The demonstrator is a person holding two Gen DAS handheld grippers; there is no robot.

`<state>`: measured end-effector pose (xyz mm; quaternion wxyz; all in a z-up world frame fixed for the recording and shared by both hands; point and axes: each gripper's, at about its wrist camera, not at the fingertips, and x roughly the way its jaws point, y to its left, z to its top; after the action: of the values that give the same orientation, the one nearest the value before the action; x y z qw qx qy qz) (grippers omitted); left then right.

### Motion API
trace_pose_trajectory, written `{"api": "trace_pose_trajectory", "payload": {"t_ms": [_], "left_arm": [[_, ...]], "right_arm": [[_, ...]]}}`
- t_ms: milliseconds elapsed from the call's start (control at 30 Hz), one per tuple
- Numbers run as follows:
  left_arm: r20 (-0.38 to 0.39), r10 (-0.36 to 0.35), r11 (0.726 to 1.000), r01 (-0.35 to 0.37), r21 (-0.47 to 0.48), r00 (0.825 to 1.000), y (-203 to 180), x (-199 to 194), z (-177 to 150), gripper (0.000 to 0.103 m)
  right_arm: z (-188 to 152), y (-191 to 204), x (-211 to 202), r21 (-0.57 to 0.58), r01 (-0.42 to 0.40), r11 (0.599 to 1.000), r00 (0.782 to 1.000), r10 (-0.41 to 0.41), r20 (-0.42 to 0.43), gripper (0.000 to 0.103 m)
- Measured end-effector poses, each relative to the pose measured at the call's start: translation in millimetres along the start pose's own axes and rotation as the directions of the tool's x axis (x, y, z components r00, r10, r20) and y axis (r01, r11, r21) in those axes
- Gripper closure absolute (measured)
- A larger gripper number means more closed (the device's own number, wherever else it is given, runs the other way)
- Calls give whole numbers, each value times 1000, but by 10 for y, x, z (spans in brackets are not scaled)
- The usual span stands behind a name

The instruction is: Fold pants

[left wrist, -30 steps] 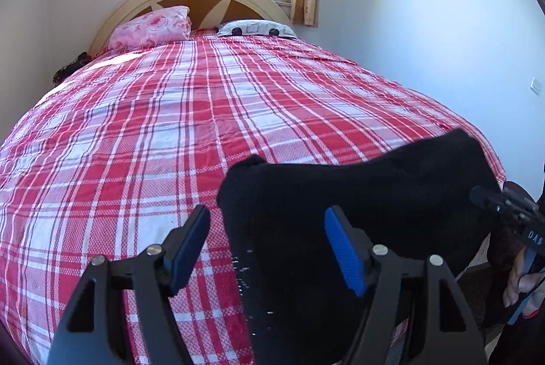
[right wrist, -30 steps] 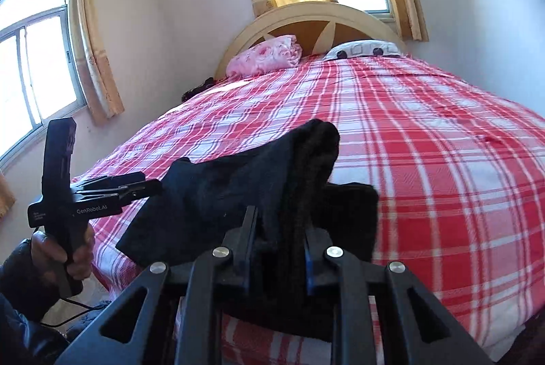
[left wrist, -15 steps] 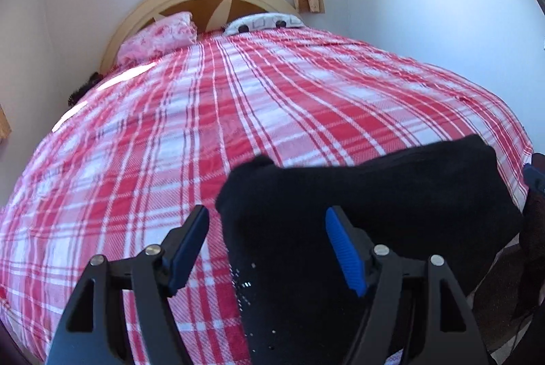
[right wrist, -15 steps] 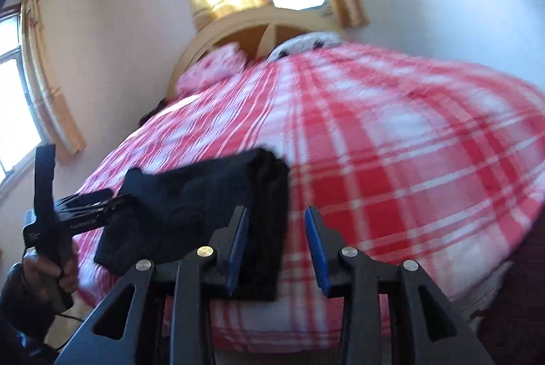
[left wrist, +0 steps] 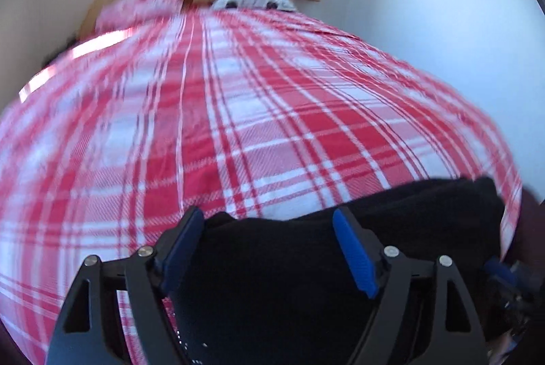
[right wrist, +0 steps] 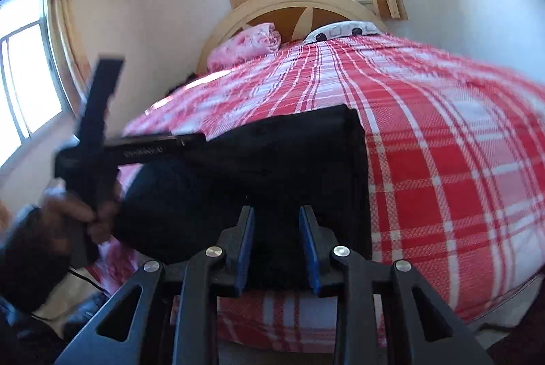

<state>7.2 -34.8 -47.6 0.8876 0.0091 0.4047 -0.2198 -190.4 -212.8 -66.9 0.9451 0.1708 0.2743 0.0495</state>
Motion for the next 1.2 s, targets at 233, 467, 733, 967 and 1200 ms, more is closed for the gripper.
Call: {"api": "trace_pose_trajectory", "payload": {"t_ms": [233, 467, 733, 967, 1200], "left_arm": [[-87, 42, 976, -60, -211, 995, 562, 46, 89, 0], [135, 226, 958, -195, -211, 965, 778, -763, 85, 2], [101, 166, 984, -172, 56, 981, 53, -566, -320, 3], [5, 159, 987, -159, -23, 987, 143, -292, -449, 3], [153, 111, 992, -119, 48, 982, -17, -751, -585, 4]], "right_arm": [[-75, -159, 15, 84, -91, 992, 995, 86, 57, 74], [275, 197, -230, -74, -18, 997, 993, 27, 117, 74], [567, 57, 530, -60, 82, 995, 995, -85, -60, 73], [592, -62, 532, 34, 50, 998, 998, -50, -24, 73], [1004, 384, 464, -81, -137, 987, 990, 135, -34, 73]]}}
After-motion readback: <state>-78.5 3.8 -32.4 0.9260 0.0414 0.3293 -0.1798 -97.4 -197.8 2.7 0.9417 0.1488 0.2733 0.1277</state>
